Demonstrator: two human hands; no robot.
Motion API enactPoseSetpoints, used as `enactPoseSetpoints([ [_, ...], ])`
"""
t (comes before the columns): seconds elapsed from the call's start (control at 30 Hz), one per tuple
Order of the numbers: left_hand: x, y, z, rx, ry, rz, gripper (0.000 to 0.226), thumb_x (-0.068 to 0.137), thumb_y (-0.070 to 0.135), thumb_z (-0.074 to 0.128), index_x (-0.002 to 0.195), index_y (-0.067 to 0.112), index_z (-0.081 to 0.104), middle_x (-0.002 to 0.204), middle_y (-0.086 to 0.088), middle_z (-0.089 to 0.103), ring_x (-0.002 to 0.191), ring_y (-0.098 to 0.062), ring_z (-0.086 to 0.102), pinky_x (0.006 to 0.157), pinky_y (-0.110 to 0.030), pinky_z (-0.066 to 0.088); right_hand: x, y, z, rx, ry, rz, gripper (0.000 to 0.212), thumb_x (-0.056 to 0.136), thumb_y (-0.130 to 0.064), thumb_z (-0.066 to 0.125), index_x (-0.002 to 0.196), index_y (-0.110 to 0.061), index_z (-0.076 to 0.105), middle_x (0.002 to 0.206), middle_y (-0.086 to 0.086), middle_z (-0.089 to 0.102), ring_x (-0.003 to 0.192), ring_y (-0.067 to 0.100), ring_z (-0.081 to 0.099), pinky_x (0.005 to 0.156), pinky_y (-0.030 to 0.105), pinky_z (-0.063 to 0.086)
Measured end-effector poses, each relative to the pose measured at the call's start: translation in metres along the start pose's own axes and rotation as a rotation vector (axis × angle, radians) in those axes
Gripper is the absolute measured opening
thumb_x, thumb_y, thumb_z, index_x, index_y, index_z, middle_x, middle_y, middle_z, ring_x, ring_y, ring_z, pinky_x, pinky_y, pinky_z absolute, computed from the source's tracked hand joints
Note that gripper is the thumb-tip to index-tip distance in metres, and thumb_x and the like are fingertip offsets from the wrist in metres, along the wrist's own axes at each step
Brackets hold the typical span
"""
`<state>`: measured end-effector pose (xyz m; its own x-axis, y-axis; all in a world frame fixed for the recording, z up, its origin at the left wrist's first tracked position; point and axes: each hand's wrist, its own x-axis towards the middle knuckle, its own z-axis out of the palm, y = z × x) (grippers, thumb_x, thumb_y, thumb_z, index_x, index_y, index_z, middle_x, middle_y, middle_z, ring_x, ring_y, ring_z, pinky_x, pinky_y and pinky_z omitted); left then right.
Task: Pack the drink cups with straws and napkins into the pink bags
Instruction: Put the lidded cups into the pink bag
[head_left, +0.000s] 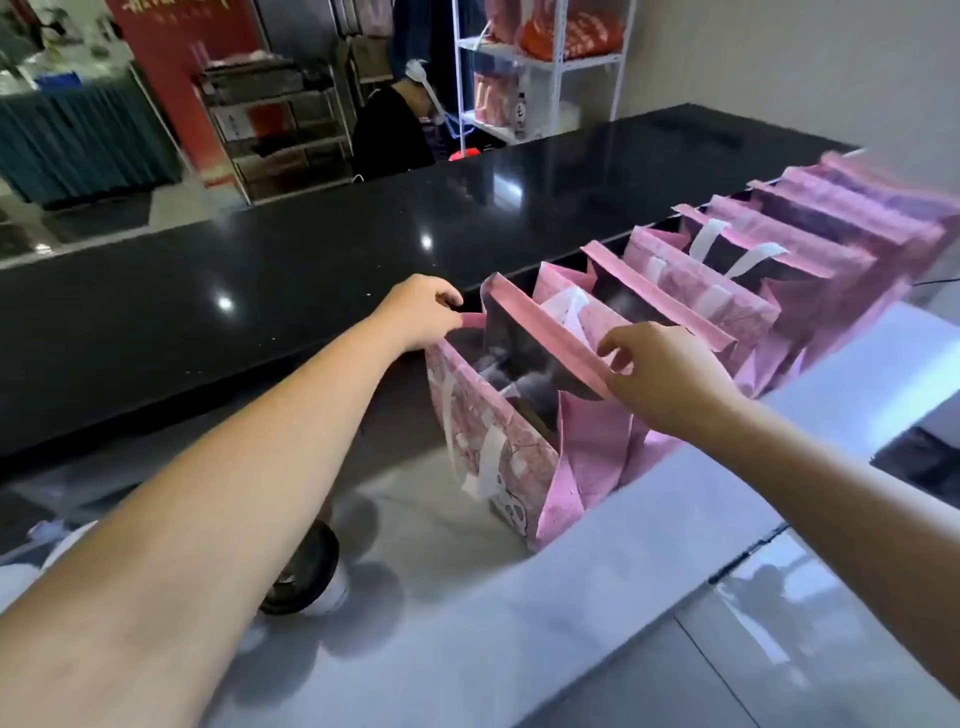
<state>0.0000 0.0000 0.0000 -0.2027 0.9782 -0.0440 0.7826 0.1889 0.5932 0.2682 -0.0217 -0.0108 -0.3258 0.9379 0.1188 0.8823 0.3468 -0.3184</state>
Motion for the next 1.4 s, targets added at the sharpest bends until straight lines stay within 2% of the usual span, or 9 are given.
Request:
enactPoseSetpoints([
  [0.3, 0.013, -0.003, -0.007, 0.094, -0.029, 0.09, 0.021, 0.088, 0.011, 0.066, 0.095, 0.025, 0.081, 0.09, 0.003, 0.071, 0.076, -0.009, 0.057, 0.061, -0.021, 0.041, -0.001, -0.006, -0.004, 0.029, 0.02, 0.192, 0.025, 0.089, -0.009, 0.062, 0.105, -0.021, 0.076, 0.097, -0.004, 0.073, 0.074, 0.017, 0.065, 0.057, 0.022, 0.047],
  [0.43, -0.012, -0.013, -0.023, 0.06, -0.029, 0.115, 0.023, 0.086, 0.01, 0.069, 0.098, 0.025, 0.081, 0.087, 0.005, 0.071, 0.083, -0.012, 0.063, 0.074, -0.029, 0.05, 0.004, -0.011, -0.01, 0.059, 0.019, 0.15, 0.023, 0.089, -0.008, 0.062, 0.101, -0.021, 0.078, 0.095, -0.004, 0.073, 0.071, 0.01, 0.063, 0.059, 0.02, 0.05],
  [0.67, -0.108, -0.043, -0.033, -0.312, 0.05, -0.053, 0.017, 0.084, 0.017, 0.076, 0.084, 0.033, 0.081, 0.077, 0.0, 0.077, 0.074, -0.026, 0.073, 0.067, -0.044, 0.06, 0.022, -0.018, -0.03, 0.133, -0.13, -0.068, 0.02, 0.086, -0.012, 0.069, 0.086, -0.03, 0.077, 0.079, -0.017, 0.071, 0.067, 0.005, 0.066, 0.063, 0.026, 0.058],
  [0.97, -0.219, -0.038, 0.005, -0.645, 0.424, -0.295, 0.019, 0.081, 0.01, 0.078, 0.079, 0.029, 0.08, 0.08, 0.01, 0.077, 0.071, 0.002, 0.068, 0.055, -0.007, 0.047, 0.052, -0.029, -0.028, 0.226, -0.355, -0.439, 0.022, 0.082, -0.012, 0.07, 0.08, -0.034, 0.074, 0.078, -0.015, 0.072, 0.075, 0.004, 0.067, 0.073, 0.028, 0.056],
  [1.07, -0.238, -0.031, 0.019, -0.681, 0.506, -0.337, 0.027, 0.083, 0.001, 0.074, 0.08, 0.028, 0.08, 0.081, 0.007, 0.078, 0.071, 0.0, 0.069, 0.057, -0.01, 0.05, 0.057, -0.034, -0.026, 0.189, -0.401, -0.555, 0.023, 0.083, -0.009, 0.071, 0.082, -0.032, 0.074, 0.079, -0.015, 0.072, 0.074, -0.001, 0.065, 0.069, 0.014, 0.051],
  [1.17, -0.25, -0.025, 0.034, -0.658, 0.534, -0.368, 0.026, 0.084, -0.004, 0.072, 0.086, 0.021, 0.08, 0.083, 0.004, 0.078, 0.071, 0.0, 0.067, 0.06, -0.009, 0.049, 0.058, -0.037, -0.018, 0.068, -0.446, -0.657, 0.021, 0.084, -0.014, 0.067, 0.088, -0.034, 0.073, 0.082, -0.018, 0.071, 0.078, -0.002, 0.065, 0.08, 0.027, 0.055],
  [1.23, -0.255, -0.022, 0.041, -0.641, 0.537, -0.399, 0.025, 0.084, -0.002, 0.072, 0.087, 0.021, 0.079, 0.084, 0.004, 0.078, 0.074, -0.001, 0.069, 0.062, -0.011, 0.05, 0.055, -0.044, -0.014, 0.017, -0.462, -0.734, 0.015, 0.087, -0.024, 0.066, 0.092, -0.038, 0.07, 0.083, -0.023, 0.068, 0.08, -0.004, 0.064, 0.078, 0.023, 0.053],
  [1.3, -0.26, -0.021, 0.043, -0.632, 0.536, -0.433, 0.022, 0.085, 0.005, 0.073, 0.091, 0.025, 0.079, 0.09, 0.004, 0.078, 0.083, -0.005, 0.071, 0.069, -0.012, 0.051, 0.05, -0.053, -0.012, -0.01, -0.459, -0.82, 0.014, 0.09, -0.034, 0.064, 0.102, -0.039, 0.069, 0.088, -0.026, 0.064, 0.081, -0.002, 0.062, 0.074, 0.021, 0.051],
  [1.4, -0.267, -0.025, 0.036, -0.587, 0.528, -0.459, 0.014, 0.086, 0.025, 0.073, 0.098, 0.029, 0.079, 0.099, -0.001, 0.077, 0.095, -0.013, 0.071, 0.086, -0.023, 0.054, 0.046, -0.065, -0.001, -0.036, -0.427, -0.899, 0.025, 0.092, -0.036, 0.063, 0.116, -0.04, 0.067, 0.107, -0.02, 0.067, 0.092, 0.01, 0.064, 0.081, 0.032, 0.054],
])
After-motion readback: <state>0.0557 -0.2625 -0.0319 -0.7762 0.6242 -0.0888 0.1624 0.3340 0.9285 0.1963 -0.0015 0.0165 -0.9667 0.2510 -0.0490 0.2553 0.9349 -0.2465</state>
